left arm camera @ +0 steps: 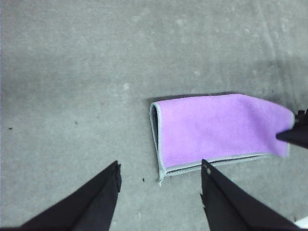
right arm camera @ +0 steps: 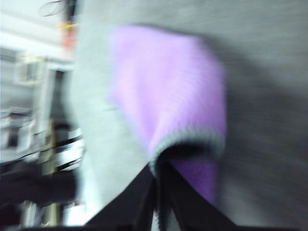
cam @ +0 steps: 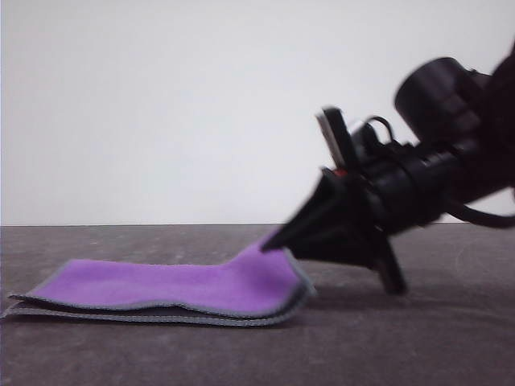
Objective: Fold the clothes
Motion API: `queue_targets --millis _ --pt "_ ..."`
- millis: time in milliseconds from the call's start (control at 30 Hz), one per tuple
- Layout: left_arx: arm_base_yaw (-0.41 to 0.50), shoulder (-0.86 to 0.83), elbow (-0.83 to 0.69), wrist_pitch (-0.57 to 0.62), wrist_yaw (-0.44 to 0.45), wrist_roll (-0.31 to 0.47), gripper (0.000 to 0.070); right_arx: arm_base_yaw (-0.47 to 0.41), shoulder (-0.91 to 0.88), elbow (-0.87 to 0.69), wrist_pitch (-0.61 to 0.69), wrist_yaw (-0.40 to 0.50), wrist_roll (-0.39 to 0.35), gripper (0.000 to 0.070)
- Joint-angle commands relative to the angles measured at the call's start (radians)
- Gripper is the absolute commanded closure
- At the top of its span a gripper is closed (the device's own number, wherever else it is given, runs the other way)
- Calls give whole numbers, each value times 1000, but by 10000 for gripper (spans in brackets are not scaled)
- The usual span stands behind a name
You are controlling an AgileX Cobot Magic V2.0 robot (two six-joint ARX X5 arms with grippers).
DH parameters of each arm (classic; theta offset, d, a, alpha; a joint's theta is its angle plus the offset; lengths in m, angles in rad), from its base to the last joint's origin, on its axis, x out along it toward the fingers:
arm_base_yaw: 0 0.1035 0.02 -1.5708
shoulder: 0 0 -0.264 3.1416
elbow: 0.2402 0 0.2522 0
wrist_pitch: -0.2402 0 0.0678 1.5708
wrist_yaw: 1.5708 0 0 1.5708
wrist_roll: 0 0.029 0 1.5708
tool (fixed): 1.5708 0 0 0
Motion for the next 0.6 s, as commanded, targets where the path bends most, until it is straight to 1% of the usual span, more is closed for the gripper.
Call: queue_targets --millis 0,100,300,400,567 --pt "2 11 13 10 -1 -6 382 25 16 51 20 -11 39 694" --pt "2 11 13 20 -1 -7 384 64 16 118 0 2 38 694" --pt "2 11 13 27 0 -10 385 136 20 238 -58 61 25 694" --pt "2 11 13 27 -1 -10 385 166 44 282 -68 64 27 694" --pt "2 11 13 27 -1 -10 385 214 131 350 -70 65 30 694"
